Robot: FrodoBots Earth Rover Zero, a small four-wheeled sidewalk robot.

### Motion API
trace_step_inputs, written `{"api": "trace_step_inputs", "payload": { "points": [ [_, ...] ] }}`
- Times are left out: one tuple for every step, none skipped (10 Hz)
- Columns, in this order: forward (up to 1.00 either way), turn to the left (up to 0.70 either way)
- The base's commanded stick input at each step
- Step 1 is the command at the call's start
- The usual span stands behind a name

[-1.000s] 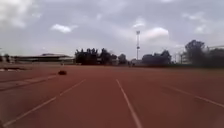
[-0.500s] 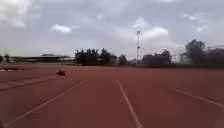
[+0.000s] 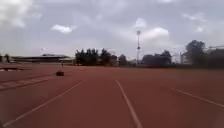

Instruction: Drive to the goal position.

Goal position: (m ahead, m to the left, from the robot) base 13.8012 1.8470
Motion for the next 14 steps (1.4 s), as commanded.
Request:
{"api": "trace_step_inputs", "payload": {
  "points": [
    [0.45, 0.0],
    [0.45, 0.0],
    [0.45, 0.0],
    [0.45, 0.0],
    [0.45, 0.0],
    [0.45, 0.0],
    [0.45, 0.0],
    [0.45, 0.0],
    [0.45, 0.0],
    [0.45, 0.0],
    [0.45, 0.0],
    [0.45, 0.0],
    [0.45, 0.0],
    [0.45, 0.0]
  ]
}}
